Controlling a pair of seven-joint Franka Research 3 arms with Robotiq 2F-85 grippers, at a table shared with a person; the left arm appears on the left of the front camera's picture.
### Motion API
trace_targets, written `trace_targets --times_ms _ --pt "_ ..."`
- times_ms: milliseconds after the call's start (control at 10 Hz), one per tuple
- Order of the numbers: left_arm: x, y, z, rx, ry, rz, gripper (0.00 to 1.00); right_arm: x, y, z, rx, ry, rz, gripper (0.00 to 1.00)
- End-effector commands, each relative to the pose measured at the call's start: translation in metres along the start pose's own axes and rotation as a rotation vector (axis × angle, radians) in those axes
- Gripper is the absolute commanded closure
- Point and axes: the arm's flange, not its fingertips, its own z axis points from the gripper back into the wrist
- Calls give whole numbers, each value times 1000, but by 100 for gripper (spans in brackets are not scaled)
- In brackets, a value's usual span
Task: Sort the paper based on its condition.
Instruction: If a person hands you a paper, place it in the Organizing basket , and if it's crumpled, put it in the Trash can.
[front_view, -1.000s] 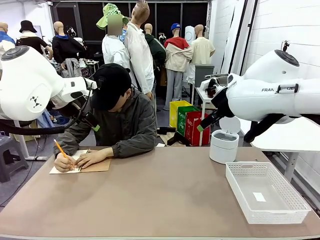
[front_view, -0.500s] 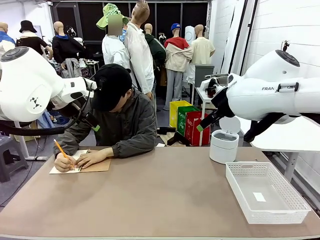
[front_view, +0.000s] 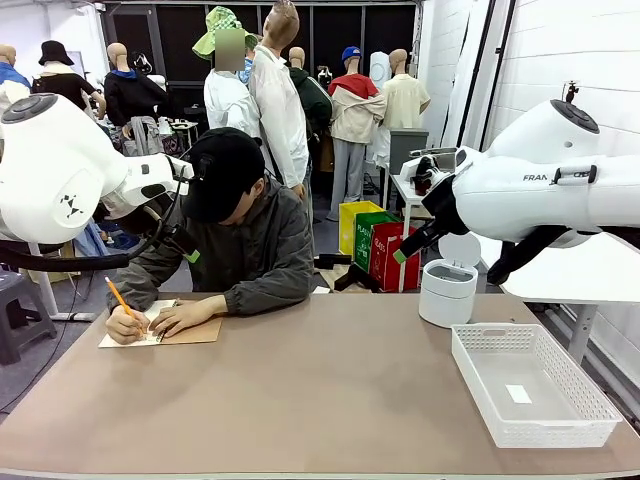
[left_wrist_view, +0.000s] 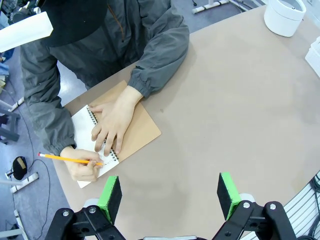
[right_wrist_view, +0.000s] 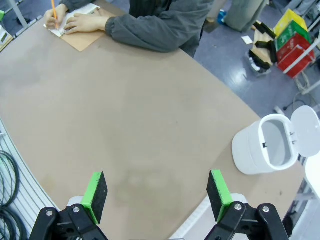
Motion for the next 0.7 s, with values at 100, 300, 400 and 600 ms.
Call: trace_targets --times_ms 100,300,400,600 --pt "1 1 1 -2 6 1 0 0 -1 0 -6 4 1 0" --pt "1 1 1 -2 6 1 0 0 -1 0 -6 4 1 0" --pt "1 1 1 -2 6 1 0 0 -1 0 -6 4 1 0" --pt "1 1 1 -2 6 1 0 0 -1 0 -6 4 1 0"
